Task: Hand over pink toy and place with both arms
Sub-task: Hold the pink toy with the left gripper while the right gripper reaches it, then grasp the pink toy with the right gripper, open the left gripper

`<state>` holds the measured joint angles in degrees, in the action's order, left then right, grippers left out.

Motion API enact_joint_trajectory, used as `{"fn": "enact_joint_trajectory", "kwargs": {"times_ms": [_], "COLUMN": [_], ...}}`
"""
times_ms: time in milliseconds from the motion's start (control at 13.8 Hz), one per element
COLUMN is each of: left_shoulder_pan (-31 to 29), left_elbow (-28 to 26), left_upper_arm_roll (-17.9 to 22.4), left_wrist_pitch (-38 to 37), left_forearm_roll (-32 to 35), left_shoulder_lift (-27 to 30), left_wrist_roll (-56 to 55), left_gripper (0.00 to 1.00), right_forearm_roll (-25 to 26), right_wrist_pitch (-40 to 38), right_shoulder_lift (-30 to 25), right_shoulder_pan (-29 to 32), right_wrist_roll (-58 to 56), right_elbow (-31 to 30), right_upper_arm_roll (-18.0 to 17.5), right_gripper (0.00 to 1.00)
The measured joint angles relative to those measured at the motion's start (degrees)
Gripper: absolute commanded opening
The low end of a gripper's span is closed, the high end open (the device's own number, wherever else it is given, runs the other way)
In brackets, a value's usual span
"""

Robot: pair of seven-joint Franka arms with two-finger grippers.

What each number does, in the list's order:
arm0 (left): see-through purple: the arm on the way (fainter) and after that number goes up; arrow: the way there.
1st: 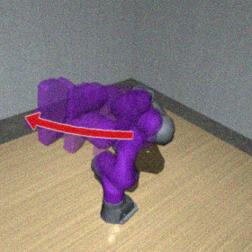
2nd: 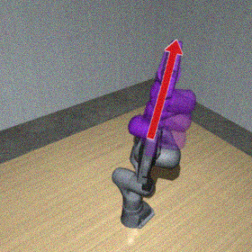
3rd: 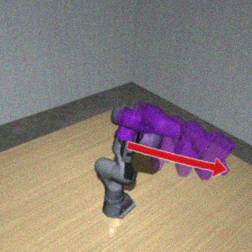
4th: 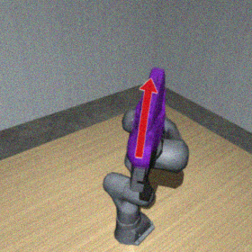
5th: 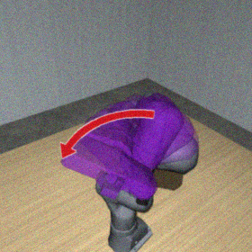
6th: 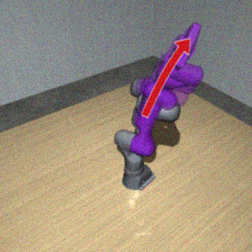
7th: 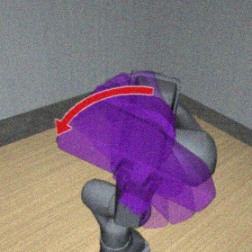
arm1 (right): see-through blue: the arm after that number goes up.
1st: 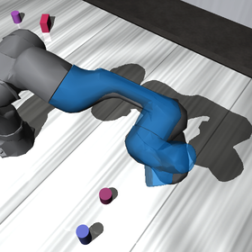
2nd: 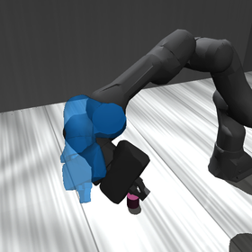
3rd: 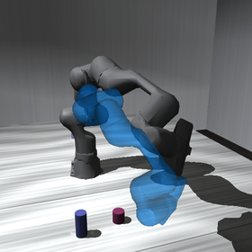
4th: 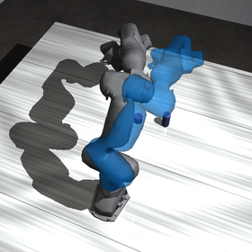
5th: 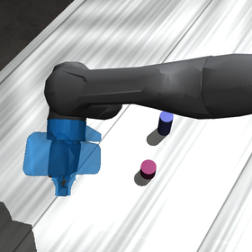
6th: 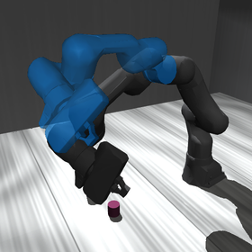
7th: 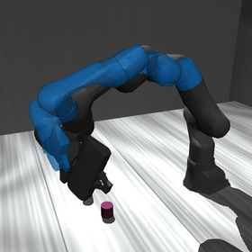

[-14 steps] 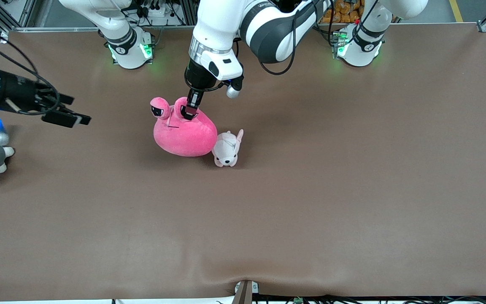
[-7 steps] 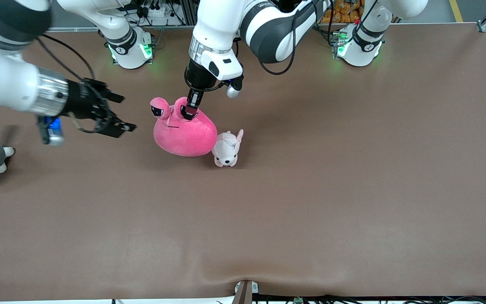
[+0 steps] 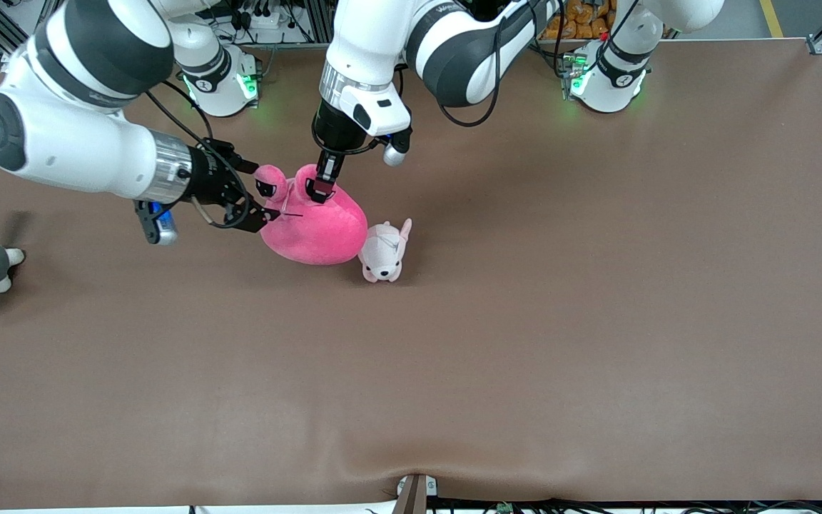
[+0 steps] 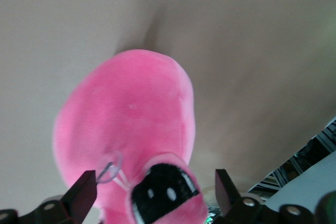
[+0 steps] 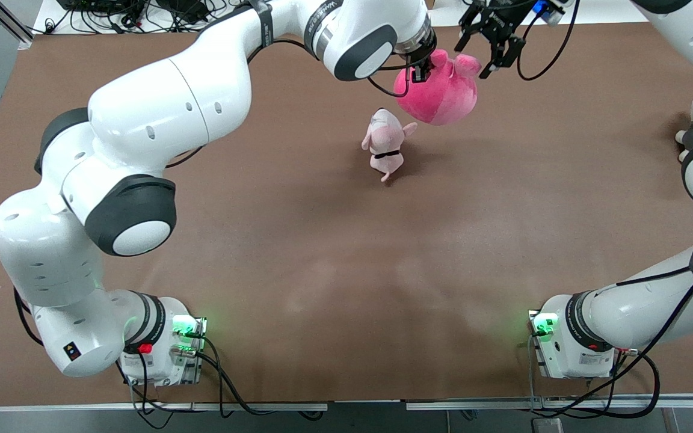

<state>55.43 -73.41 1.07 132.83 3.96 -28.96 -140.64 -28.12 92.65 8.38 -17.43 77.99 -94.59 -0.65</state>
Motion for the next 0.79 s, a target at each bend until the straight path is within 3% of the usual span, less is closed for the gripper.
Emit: {"fn": "enact_joint_trajectory", "kwargs": {"times_ms": [144, 217, 506, 578, 650, 722, 794], "left_shoulder_pan": [0.00, 0.00, 0.00, 0.00, 0.01, 0.01, 0.01], "left_elbow": [0.01, 0.01, 0.01, 0.01, 0.03, 0.06, 0.11], "left_upper_arm_roll": [0.02, 0.04, 0.05, 0.05, 0.08, 0.13, 0.35], "left_wrist_pitch": [0.00, -0.01, -0.03, -0.03, -0.01, 0.01, -0.03], "left_forearm_roll": [0.00, 0.00, 0.00, 0.00, 0.00, 0.00, 0.00], "left_shoulder_lift": [0.00, 0.00, -0.01, -0.01, -0.01, -0.01, 0.00], "left_wrist_roll": [-0.01, -0.02, -0.02, -0.02, -0.02, -0.03, -0.03], "left_gripper": [0.00, 0.00, 0.00, 0.34, 0.86, 1.00, 1.00], "right_forearm_roll": [-0.01, -0.02, -0.05, -0.07, -0.11, -0.22, -0.21], "right_wrist_pitch": [0.00, 0.01, 0.38, 0.31, -0.05, -0.79, -1.60], "right_shoulder_lift": [-0.28, -0.44, -1.02, -1.08, -1.12, -1.14, -1.15], "right_shoulder_pan": [-0.78, -0.88, -0.83, -0.52, 0.32, 1.73, 3.66], "right_wrist_roll": [0.14, 0.18, 0.18, 0.19, 0.19, 0.18, 0.14], "right_elbow": [-0.70, -0.75, -0.59, -0.48, -0.14, 0.47, 1.07], "right_upper_arm_roll": [-0.01, 0.00, 0.43, 0.69, 0.84, 0.96, 1.10], "right_gripper": [0.09, 0.00, 0.00, 0.00, 0.00, 0.00, 0.00]}}
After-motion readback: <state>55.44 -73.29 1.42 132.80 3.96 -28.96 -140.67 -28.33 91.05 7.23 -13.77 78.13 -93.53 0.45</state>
